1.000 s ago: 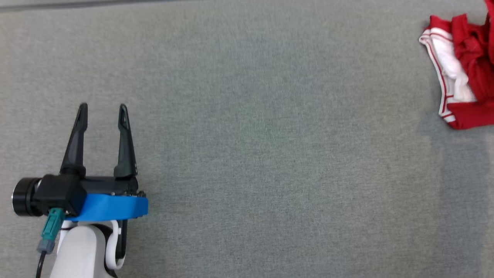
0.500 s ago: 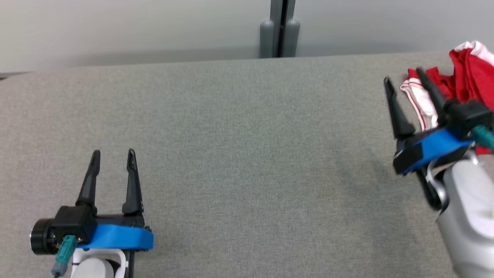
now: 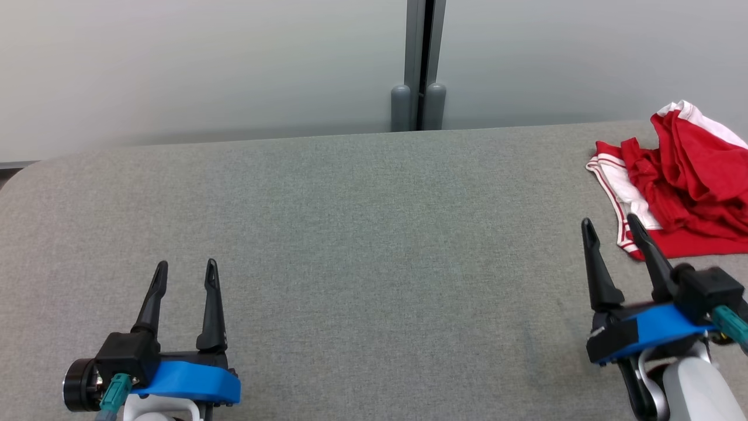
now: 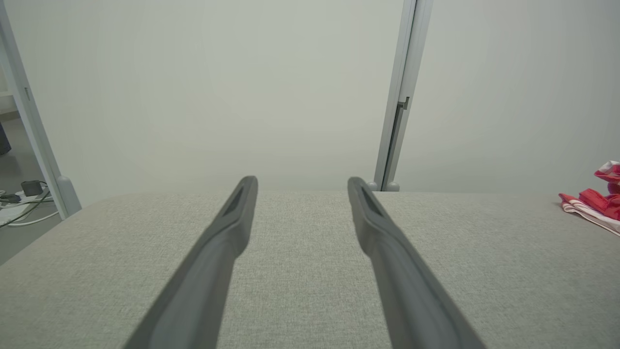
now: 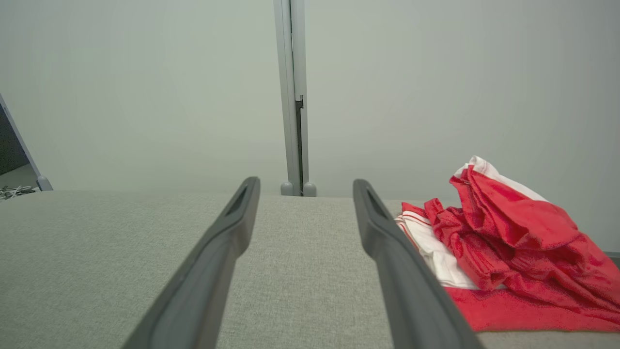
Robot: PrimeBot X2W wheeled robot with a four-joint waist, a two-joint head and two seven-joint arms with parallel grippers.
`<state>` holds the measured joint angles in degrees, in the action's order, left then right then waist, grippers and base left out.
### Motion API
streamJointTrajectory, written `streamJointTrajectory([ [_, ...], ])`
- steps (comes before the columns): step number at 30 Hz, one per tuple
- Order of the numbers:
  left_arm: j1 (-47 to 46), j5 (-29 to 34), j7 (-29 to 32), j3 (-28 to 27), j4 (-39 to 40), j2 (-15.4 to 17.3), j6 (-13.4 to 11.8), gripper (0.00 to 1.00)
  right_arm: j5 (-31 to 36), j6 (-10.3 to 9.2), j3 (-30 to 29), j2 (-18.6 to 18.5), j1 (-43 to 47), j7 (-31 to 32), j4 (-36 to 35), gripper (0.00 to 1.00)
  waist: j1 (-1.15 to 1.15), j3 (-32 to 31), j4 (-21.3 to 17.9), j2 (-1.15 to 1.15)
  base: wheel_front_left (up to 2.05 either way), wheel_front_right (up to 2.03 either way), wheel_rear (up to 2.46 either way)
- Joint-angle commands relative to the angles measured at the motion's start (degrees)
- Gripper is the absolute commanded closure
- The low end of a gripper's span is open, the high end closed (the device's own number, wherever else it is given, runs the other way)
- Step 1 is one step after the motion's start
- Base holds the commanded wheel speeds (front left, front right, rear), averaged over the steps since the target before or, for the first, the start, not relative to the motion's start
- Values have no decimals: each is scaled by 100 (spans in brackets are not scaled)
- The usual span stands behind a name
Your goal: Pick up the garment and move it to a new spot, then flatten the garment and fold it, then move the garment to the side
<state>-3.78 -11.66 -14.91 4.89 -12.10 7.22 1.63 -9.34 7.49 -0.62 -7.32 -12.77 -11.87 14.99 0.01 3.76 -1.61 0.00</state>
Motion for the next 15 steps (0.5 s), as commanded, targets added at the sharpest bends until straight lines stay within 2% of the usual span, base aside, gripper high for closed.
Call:
streamJointTrajectory([
  [1, 23, -29, -28, 14, -11, 25, -2, 0, 58, 2, -89, 66, 194, 57, -151, 0, -1, -17, 0, 0, 0, 0, 0],
  [8, 51, -68, -13, 12, -78, 24, -77, 0, 201, 3, -387, 330, 766, 325, -738, 0, -1, -97, 31, 0, 0, 0, 0],
  [15, 19, -126, 37, 32, -132, 52, -91, 0, 243, 3, -448, 423, 962, 413, -883, 0, -1, -114, 66, 0, 0, 0, 0],
])
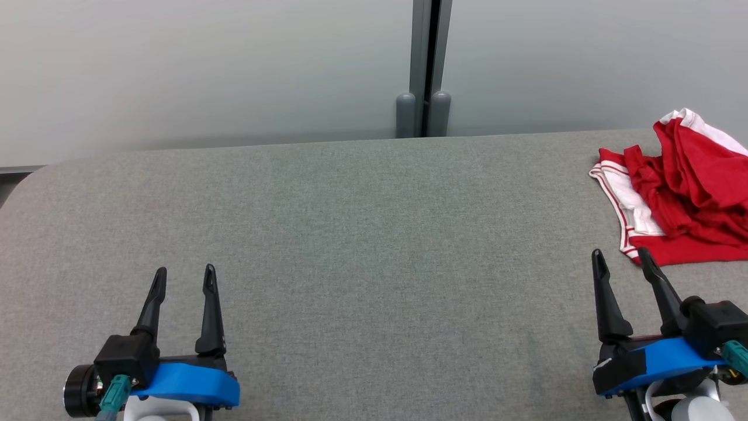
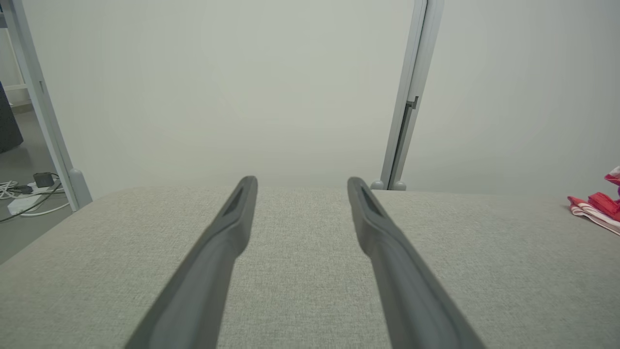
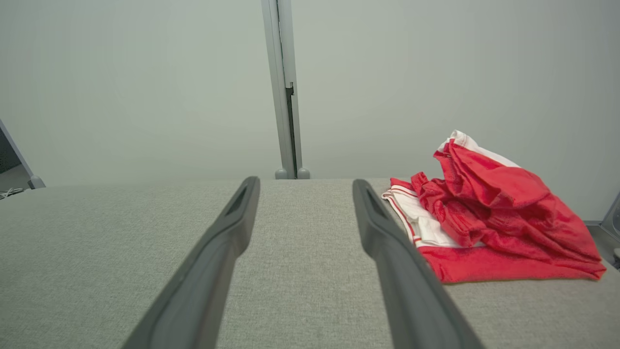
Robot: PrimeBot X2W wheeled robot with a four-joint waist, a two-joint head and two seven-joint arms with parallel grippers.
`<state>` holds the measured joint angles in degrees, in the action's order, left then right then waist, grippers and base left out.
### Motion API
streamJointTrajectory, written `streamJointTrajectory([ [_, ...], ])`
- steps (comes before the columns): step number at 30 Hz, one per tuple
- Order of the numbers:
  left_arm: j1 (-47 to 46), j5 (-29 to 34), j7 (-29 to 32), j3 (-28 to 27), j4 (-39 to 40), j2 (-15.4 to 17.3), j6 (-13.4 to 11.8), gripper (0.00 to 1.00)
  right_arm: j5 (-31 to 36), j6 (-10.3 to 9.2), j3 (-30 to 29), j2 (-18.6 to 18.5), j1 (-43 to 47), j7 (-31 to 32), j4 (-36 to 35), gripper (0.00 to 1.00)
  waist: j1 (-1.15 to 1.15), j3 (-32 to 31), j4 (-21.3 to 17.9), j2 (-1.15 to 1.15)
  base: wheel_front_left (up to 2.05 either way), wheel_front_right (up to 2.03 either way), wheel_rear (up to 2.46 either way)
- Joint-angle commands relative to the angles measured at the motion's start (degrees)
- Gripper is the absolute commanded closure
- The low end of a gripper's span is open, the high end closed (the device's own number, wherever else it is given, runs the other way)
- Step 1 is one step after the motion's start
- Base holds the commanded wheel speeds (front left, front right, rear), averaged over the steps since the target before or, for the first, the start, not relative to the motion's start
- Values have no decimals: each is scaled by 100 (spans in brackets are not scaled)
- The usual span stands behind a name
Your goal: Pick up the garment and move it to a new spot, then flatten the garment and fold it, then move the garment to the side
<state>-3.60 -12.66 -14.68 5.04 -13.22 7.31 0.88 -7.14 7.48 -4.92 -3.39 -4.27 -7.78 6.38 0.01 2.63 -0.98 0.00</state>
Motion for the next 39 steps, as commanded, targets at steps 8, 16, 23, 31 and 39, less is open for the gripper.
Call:
streamJointTrajectory([
  [8, 99, -183, 64, -36, -234, -62, 18, 100, -43, 0, -14, 34, 53, 40, 194, 100, -1, -10, 30, 0, 0, 0, 0],
  [16, 54, -997, 300, -177, -257, -107, 86, 100, -930, 0, -61, 36, 6, 224, 298, 100, -1, -25, 34, 0, 0, 0, 0],
  [23, 25, -1691, 471, -264, -223, -138, 144, 100, -1688, 0, -53, 37, 0, 327, 321, 100, -1, -38, 38, 0, 0, 0, 0],
  [31, -7, -2329, 634, -355, -200, -168, 197, 100, -2384, 0, -59, 38, -20, 431, 356, 100, -1, -51, 42, 0, 0, 0, 0],
  [39, -43, -2993, 808, -444, -181, -201, 254, 100, -3107, 1, -69, 39, -47, 547, 400, 100, -1, -66, 46, 0, 0, 0, 0],
])
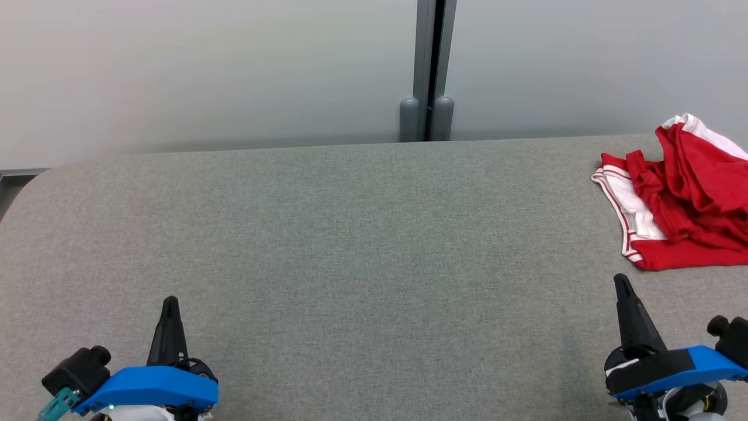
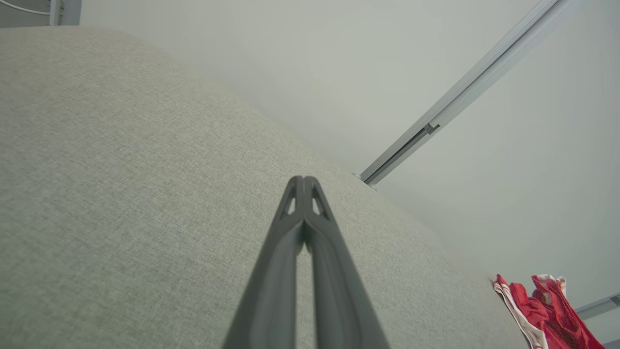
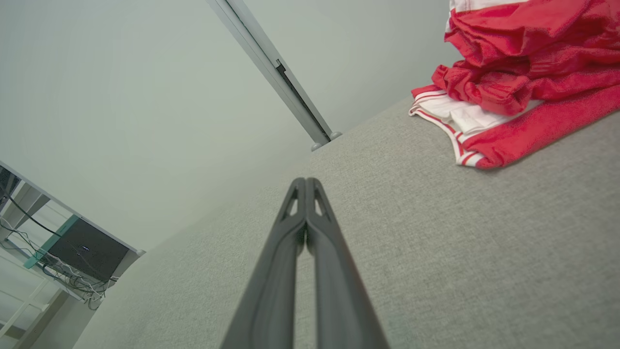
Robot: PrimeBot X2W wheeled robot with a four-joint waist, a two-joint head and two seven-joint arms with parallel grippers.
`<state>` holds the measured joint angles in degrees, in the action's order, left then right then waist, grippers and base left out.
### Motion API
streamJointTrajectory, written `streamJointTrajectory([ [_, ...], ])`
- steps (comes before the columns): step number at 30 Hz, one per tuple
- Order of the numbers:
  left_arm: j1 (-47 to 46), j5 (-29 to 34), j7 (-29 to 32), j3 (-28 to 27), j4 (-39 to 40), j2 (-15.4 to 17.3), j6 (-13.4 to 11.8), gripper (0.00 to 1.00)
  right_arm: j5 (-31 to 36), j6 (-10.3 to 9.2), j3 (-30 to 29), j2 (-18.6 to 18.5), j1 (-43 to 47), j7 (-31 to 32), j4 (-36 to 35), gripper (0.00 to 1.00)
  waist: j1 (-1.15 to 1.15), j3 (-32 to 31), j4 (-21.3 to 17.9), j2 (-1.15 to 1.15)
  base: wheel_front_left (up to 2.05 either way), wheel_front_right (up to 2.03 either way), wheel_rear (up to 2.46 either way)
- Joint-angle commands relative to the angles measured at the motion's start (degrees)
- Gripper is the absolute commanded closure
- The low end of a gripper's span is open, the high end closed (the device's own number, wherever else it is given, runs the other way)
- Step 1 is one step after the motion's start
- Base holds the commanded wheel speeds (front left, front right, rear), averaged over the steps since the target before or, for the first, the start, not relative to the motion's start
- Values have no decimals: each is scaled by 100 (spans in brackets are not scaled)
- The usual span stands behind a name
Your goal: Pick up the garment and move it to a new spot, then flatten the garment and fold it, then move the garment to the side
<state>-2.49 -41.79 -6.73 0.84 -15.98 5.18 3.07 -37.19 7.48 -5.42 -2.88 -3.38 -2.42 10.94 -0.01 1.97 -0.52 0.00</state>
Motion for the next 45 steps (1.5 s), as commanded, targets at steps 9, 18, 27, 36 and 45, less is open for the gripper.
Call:
streamJointTrajectory([
  [9, -194, -766, 194, -131, 113, -22, 95, 100, -847, 1, -31, -11, -167, 134, -10, 100, 0, -17, 5, 0, 0, 0, 0],
  [18, -227, -1455, 377, -227, 129, -57, 154, 100, -1597, 1, -47, -9, -195, 258, 40, 100, 0, -36, 10, 0, 0, 0, 0],
  [27, -263, -2017, 530, -317, 142, -81, 201, 100, -2211, 1, -59, -8, -213, 360, 83, 100, 0, -53, 15, 0, 0, 0, 0],
  [36, -294, -2537, 670, -384, 153, -103, 248, 100, -2778, 2, -70, -7, -237, 451, 123, 100, 0, -70, 20, 0, 0, 0, 0],
  [45, -312, -3017, 796, -465, 165, -127, 284, 100, -3298, 2, -81, -6, -260, 538, 158, 100, 0, -87, 25, 0, 0, 0, 0],
])
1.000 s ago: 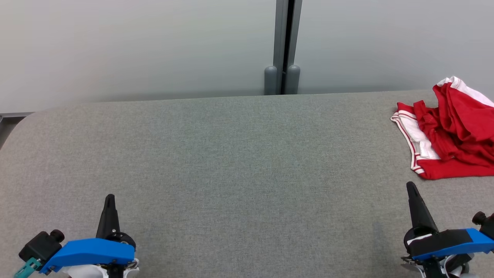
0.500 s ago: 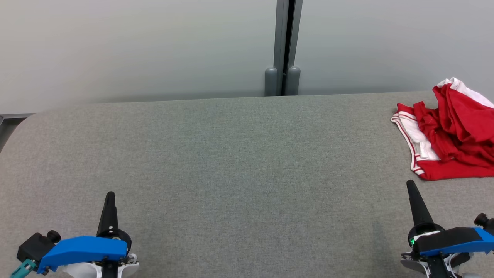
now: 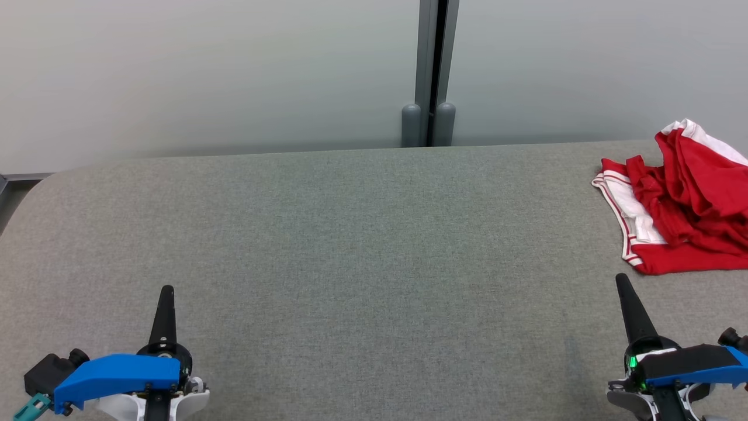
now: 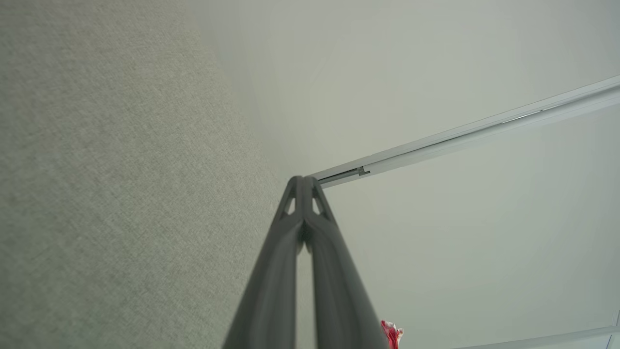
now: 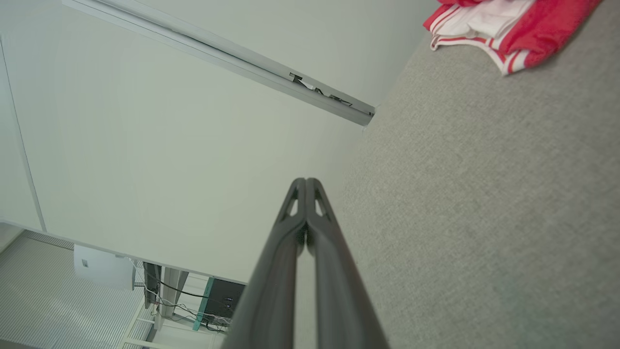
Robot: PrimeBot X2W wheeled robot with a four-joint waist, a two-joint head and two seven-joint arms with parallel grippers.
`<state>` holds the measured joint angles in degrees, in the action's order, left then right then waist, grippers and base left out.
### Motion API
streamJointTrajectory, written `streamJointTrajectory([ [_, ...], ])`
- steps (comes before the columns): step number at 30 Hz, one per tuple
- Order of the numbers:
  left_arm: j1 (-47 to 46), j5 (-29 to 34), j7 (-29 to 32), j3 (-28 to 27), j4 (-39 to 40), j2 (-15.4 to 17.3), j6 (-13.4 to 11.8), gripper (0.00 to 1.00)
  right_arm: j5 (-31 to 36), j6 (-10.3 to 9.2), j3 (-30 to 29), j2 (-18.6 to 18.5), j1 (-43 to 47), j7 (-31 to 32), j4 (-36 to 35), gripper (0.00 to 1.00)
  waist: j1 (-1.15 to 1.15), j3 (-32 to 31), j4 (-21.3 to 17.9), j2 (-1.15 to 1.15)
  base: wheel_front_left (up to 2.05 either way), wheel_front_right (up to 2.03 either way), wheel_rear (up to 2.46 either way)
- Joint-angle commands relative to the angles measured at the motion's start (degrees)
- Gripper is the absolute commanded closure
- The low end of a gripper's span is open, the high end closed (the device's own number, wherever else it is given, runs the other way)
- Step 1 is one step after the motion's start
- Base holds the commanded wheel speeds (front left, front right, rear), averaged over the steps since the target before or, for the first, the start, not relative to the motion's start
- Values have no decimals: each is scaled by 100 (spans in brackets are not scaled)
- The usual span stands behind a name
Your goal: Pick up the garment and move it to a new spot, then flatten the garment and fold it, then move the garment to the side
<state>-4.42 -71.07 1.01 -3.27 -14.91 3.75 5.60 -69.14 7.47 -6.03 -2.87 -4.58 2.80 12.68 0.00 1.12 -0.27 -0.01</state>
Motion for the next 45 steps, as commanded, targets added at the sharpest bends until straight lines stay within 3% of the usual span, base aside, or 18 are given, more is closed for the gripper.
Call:
streamJointTrajectory([
  [1, -119, -138, 36, -62, 59, 14, 37, 100, -157, 3, -21, -7, -142, 26, -13, 100, 0, -3, 1, 1, 0, 0, 0],
  [45, -205, -1979, 531, -314, 97, -86, 199, 100, -2166, 4, -58, -2, -192, 364, 131, 100, 0, -84, 24, 1, 0, 0, 0],
])
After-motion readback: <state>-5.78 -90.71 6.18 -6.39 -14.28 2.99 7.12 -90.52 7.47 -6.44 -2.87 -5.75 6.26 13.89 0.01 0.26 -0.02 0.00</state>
